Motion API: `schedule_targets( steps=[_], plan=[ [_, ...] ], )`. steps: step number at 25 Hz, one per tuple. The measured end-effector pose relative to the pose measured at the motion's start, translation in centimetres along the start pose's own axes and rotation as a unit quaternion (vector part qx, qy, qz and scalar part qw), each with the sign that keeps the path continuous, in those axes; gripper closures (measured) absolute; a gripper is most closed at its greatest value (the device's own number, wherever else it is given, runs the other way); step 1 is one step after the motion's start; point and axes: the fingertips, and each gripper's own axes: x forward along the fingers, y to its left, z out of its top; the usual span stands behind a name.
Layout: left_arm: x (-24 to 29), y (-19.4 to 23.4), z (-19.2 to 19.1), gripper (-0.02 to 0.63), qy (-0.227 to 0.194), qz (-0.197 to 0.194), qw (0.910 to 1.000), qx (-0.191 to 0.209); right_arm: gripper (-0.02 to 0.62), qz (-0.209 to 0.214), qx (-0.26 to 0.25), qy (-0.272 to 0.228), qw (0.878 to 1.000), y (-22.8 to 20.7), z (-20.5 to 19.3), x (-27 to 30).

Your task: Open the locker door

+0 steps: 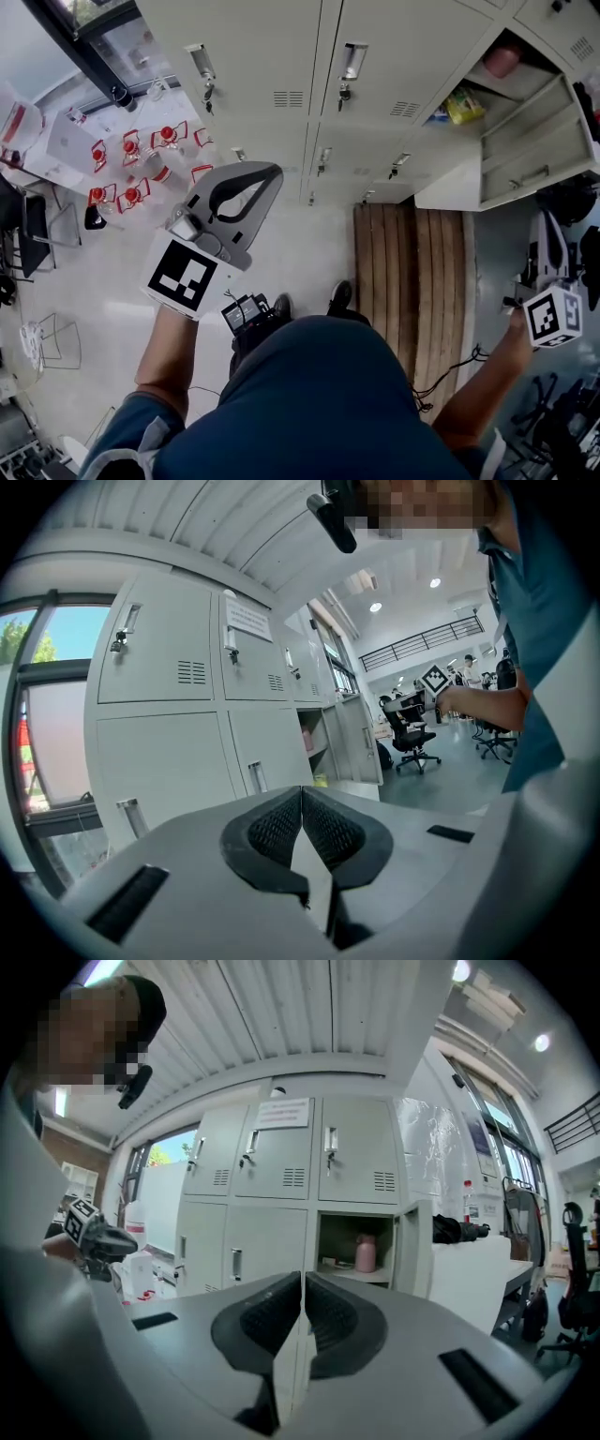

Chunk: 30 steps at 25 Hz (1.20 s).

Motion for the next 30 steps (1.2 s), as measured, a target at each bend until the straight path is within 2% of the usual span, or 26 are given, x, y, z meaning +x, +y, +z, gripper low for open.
schedule_targets(
  steps=[5,12,20,30],
  plan=[
    [-1.9,0.5,0.3,0.588,-0.008,0.004,1.0,0.005,0.551,0.042,-0.006,-0.023,0.999,5.0,2.4,-1.3],
    [-3.2,0.2,0.9,0.588,-0.02,-0.003,0.9998,-0.002,0.551,0.074,0.008,-0.032,0.997,9.2,2.8,-3.3],
    [-3.7,-0.4,0.9,0.588,-0.024,-0.02,0.9995,-0.005,0.558,0.083,-0.01,-0.02,0.996,12.4,2.3,-5.0],
    [-4.0,-0.7,0.8,0.588,-0.024,-0.036,0.999,-0.006,0.558,0.073,-0.006,-0.012,0.997,13.1,1.9,-5.8]
  ],
)
